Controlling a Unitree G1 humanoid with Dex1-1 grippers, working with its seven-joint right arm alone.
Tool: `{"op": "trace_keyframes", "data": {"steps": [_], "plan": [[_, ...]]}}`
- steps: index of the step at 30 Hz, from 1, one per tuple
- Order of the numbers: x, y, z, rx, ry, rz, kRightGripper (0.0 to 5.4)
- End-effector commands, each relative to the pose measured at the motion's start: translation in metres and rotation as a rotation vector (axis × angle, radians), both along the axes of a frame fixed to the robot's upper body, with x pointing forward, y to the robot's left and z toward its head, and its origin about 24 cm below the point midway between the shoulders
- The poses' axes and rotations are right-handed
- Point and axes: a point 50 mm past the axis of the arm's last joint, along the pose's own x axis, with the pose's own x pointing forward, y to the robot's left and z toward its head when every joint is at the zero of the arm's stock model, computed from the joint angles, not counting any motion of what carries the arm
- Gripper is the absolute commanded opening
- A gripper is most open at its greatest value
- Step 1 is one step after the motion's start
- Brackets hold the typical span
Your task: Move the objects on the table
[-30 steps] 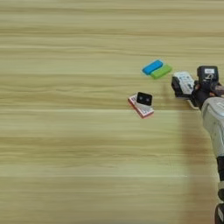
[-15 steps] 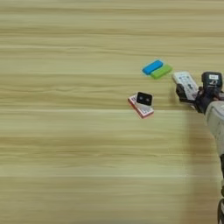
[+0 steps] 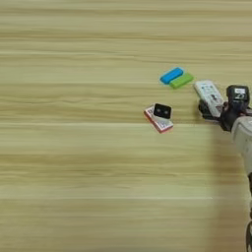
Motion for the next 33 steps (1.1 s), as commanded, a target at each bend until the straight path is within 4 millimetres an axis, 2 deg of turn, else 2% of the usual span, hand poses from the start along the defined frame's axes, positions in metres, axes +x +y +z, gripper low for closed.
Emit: {"op": "trace_keyframes", "data": {"steps": [1,23,33], "plan": [[0.0181,-0.0059,0.0413,-0.034,-0.131,0.012,5.36],[0.0190,-0.0078,0.0341,0.106,-0.053,0.055,5.36],[0.0191,-0.0073,0.0327,0.141,-0.036,0.077,4.16]]}}
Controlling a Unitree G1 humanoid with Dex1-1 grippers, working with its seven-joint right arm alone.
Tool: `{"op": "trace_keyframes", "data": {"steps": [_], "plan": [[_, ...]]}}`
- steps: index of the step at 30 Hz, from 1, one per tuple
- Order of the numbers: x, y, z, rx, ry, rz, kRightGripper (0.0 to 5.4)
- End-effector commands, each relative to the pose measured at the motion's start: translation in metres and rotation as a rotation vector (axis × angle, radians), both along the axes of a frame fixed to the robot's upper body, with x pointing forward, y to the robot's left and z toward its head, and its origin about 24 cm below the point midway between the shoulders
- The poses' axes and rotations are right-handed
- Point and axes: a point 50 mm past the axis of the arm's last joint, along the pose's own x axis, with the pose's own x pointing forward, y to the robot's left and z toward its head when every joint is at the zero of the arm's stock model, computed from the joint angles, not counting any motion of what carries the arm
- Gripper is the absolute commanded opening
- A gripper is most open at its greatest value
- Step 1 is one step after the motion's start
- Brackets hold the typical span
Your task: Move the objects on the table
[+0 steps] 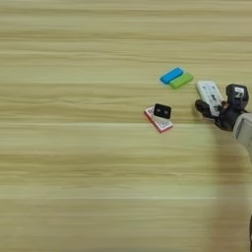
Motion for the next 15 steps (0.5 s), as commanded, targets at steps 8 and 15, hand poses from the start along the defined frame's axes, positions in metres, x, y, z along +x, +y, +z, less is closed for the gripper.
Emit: {"op": "trace_keyframes", "data": {"steps": [8,15], "plan": [[0.013,-0.002,0.030,-0.033,-0.099,0.044,3.26],[0.009,0.016,0.029,-0.038,-0.099,0.146,2.89]]}}
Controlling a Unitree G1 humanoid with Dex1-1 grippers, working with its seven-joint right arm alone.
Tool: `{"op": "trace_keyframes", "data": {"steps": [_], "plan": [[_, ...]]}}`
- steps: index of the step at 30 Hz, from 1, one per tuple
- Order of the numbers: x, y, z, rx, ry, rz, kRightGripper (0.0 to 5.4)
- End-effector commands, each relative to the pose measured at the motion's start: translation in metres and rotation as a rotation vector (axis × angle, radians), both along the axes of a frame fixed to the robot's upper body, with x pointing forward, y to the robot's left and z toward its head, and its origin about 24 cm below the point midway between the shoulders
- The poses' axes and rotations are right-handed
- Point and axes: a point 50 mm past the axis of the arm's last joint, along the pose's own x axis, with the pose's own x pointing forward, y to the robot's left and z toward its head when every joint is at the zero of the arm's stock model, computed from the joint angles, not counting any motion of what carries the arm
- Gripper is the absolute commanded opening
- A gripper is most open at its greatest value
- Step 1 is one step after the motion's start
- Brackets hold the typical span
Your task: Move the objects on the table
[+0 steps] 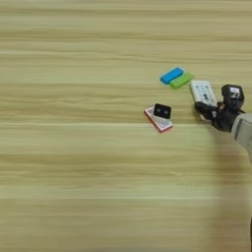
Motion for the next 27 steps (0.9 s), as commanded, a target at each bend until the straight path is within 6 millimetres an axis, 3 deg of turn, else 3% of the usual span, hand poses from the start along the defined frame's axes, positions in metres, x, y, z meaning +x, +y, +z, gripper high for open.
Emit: {"op": "trace_keyframes", "data": {"steps": [1,21,27], "plan": [[0.010,0.008,0.030,-0.037,-0.114,0.067,2.89],[0.003,0.028,0.030,-0.062,-0.106,0.155,2.88],[0.000,0.033,0.033,-0.086,-0.143,0.183,3.68]]}}
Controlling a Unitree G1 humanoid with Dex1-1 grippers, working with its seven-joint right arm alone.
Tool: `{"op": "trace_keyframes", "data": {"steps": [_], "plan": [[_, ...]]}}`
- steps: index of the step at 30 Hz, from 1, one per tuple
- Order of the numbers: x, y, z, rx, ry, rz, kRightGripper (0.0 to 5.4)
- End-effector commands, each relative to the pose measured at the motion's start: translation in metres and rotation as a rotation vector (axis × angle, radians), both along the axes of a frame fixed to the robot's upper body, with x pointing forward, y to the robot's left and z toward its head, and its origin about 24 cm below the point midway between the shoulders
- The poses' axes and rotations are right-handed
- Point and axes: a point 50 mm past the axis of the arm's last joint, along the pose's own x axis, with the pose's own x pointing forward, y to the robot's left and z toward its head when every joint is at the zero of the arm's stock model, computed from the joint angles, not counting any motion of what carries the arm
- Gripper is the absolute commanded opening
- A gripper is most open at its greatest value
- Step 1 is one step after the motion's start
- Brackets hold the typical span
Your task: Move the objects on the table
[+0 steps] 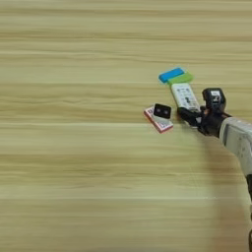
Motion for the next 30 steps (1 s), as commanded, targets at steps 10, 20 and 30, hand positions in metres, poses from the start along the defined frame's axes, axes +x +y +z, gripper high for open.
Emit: {"op": "trace_keyframes", "data": {"steps": [10,20,30], "plan": [[-0.001,0.002,0.060,-0.051,-0.306,0.002,4.93],[-0.003,-0.013,0.090,-0.111,-0.522,-0.193,5.37],[0.016,-0.036,0.085,-0.178,-0.680,-0.439,5.37]]}}
